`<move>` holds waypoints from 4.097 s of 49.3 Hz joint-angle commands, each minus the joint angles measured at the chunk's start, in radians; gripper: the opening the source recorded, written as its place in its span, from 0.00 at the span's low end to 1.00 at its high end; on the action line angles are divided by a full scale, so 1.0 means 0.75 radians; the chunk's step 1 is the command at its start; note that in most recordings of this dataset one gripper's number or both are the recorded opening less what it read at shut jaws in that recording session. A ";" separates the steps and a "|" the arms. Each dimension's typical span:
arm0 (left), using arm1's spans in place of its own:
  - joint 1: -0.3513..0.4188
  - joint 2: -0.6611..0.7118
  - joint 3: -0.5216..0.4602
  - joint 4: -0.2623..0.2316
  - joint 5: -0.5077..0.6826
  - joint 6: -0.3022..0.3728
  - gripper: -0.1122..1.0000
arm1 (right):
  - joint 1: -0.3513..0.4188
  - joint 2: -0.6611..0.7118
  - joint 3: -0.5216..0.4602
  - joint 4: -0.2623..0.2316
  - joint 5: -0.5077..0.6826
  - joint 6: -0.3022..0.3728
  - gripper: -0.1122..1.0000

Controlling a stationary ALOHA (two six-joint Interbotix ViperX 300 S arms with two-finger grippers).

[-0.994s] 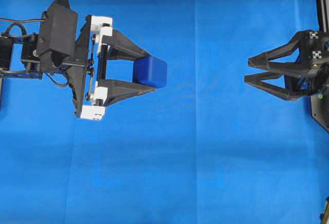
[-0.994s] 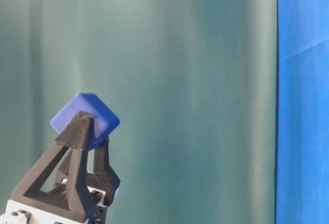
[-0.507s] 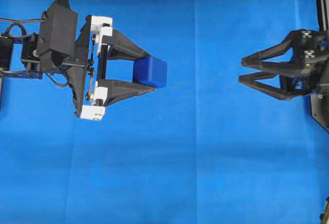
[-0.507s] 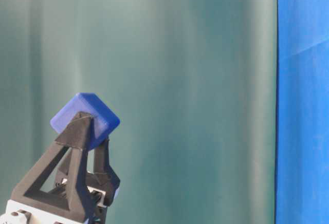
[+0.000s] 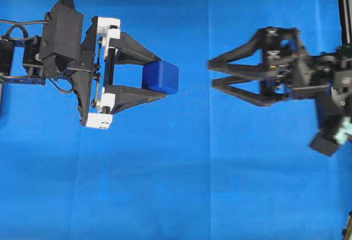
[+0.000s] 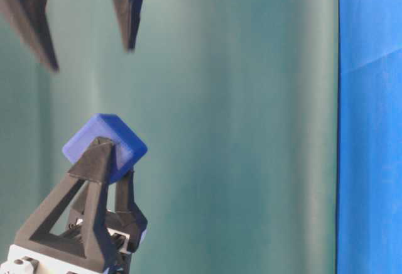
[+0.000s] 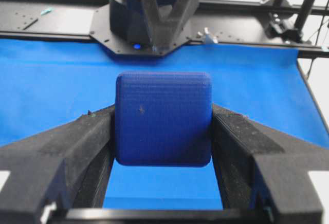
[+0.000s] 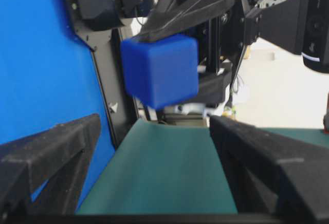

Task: Handover the blue block to the right arm after grasping it with the left arm, then place it in the designated position.
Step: 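Reach the right gripper over the cube and close on it, then open the left gripper and pull the cube away with the right gripper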

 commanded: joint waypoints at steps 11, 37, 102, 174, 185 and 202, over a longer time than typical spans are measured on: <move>0.002 -0.029 -0.014 -0.004 -0.004 -0.002 0.54 | 0.002 0.205 -0.211 -0.002 -0.010 0.002 0.96; 0.002 -0.029 -0.014 -0.004 -0.004 -0.002 0.54 | 0.002 0.315 -0.325 -0.002 0.000 0.000 0.96; -0.002 -0.029 -0.014 -0.002 0.033 -0.002 0.54 | 0.000 0.305 -0.335 0.000 0.070 0.010 0.54; -0.002 -0.110 0.025 -0.004 0.035 -0.039 0.94 | 0.131 -0.139 -0.031 0.033 0.333 0.018 0.53; -0.002 -0.110 0.025 -0.002 0.033 -0.037 0.94 | 0.133 -0.131 -0.033 0.033 0.333 0.018 0.53; -0.002 -0.110 0.022 -0.002 0.035 -0.035 0.94 | 0.133 -0.131 -0.033 0.117 0.327 0.059 0.52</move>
